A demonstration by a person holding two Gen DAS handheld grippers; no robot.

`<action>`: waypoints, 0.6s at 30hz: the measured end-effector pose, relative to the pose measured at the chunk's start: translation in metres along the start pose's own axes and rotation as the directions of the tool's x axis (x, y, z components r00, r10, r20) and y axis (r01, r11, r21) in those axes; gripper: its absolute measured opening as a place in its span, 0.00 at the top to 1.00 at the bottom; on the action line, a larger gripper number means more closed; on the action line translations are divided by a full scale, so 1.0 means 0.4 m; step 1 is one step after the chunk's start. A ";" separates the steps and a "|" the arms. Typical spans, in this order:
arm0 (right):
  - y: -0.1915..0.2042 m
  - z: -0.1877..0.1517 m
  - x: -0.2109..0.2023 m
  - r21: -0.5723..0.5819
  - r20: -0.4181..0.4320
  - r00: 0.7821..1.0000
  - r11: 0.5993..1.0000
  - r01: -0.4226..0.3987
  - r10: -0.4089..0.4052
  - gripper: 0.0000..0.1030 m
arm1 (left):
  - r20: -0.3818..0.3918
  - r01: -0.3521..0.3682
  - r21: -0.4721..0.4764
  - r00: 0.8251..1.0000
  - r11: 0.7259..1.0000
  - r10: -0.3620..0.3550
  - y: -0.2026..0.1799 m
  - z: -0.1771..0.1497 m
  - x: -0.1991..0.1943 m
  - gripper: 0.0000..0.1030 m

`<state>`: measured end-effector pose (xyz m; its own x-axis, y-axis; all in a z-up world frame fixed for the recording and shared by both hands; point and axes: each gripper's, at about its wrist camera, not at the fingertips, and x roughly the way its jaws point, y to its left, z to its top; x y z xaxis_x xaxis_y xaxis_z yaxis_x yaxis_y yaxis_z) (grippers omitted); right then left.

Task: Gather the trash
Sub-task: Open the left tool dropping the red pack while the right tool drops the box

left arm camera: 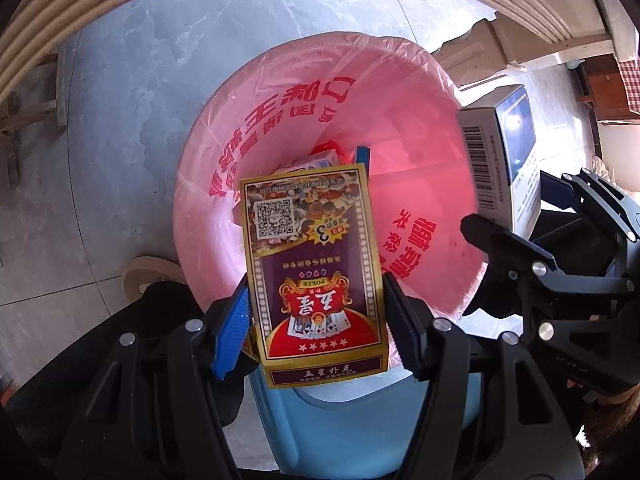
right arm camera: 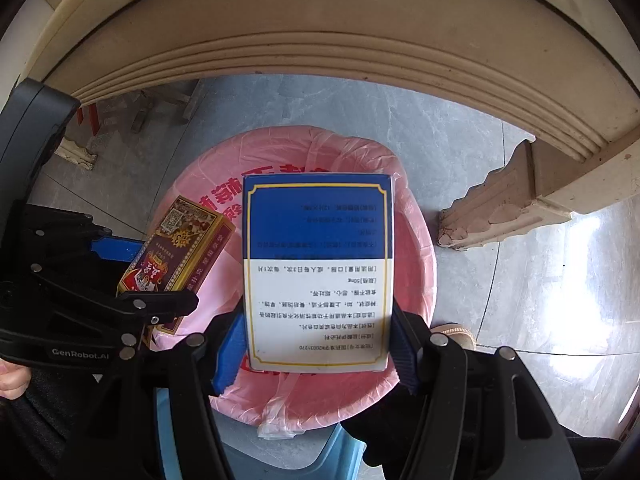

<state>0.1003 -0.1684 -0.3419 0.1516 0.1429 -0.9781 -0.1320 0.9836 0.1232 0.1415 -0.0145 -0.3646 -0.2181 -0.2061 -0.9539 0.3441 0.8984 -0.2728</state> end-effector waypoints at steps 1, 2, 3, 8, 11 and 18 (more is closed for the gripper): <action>-0.003 -0.001 0.006 0.006 -0.009 1.000 1.000 -0.005 0.005 0.42 | -0.009 0.009 -0.004 1.000 1.000 -0.009 0.002 0.004 0.007 0.40; -0.009 0.000 0.016 0.014 -0.020 1.000 1.000 -0.010 0.010 0.42 | -0.021 0.018 -0.009 1.000 1.000 -0.019 0.004 0.008 0.018 0.40; -0.014 -0.002 0.025 0.022 -0.028 1.000 1.000 -0.013 0.014 0.42 | -0.026 0.022 -0.013 0.999 1.000 -0.022 0.006 0.012 0.023 0.40; -0.027 -0.002 0.059 0.034 -0.059 0.998 0.999 -0.021 0.023 0.42 | -0.026 0.040 -0.025 0.999 0.999 -0.041 0.011 0.026 0.043 0.40; -0.024 -0.003 0.073 0.034 -0.072 0.997 0.999 -0.021 0.023 0.42 | -0.037 0.036 -0.038 0.999 0.999 -0.037 0.009 0.034 0.057 0.40; -0.031 -0.002 0.090 0.043 -0.089 0.996 0.999 -0.025 0.028 0.42 | -0.053 0.015 -0.061 0.998 0.998 -0.018 0.015 0.044 0.066 0.33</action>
<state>0.1068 -0.1757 -0.3788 0.0597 0.1603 -0.9853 -0.0936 0.9836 0.1543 0.1538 -0.0213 -0.3934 -0.2728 -0.2015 -0.9407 0.2845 0.9172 -0.2790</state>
